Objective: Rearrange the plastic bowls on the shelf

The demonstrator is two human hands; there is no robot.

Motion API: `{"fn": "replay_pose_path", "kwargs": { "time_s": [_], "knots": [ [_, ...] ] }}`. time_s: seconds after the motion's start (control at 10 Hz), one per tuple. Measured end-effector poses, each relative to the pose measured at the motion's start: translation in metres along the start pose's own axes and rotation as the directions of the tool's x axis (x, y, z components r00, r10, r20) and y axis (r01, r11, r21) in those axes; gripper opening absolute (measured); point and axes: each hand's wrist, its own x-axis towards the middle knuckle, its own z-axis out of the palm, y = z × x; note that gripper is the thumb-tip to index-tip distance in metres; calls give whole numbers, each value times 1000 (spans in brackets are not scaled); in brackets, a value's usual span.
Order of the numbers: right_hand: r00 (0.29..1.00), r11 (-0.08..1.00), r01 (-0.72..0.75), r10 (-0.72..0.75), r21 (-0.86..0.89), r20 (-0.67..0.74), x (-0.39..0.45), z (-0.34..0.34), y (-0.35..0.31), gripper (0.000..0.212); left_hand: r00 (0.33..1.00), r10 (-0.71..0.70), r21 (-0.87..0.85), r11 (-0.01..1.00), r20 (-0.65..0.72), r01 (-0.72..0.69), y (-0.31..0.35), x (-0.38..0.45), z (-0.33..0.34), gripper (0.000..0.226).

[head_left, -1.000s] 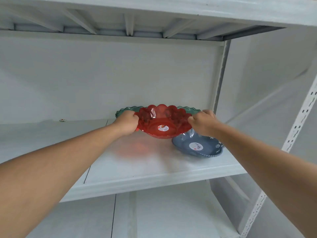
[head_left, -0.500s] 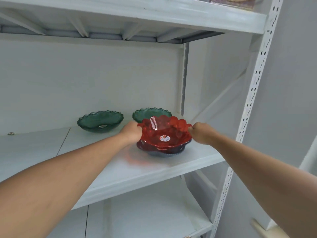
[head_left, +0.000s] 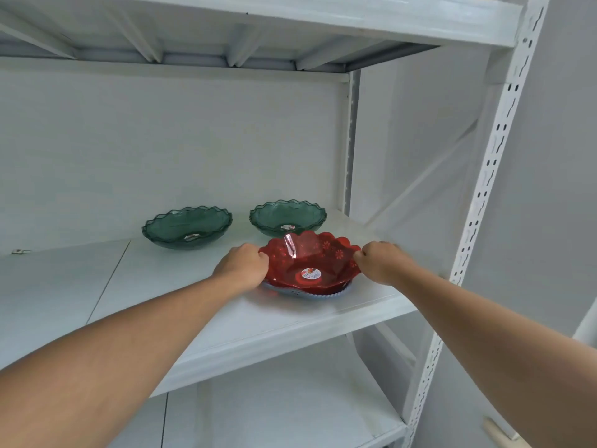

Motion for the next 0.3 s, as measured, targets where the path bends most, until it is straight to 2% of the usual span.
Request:
{"fn": "replay_pose_path", "kwargs": {
  "time_s": [0.2,0.3],
  "knots": [
    [997,998,30,-26,48,-75,5,10,6,45,997,65,59,996,-43,-62,-7,6,4,49],
    [993,990,73,-61,119,-102,9,6,6,69,989,57,109,993,-136,-42,-7,7,1,77]
  ]
}}
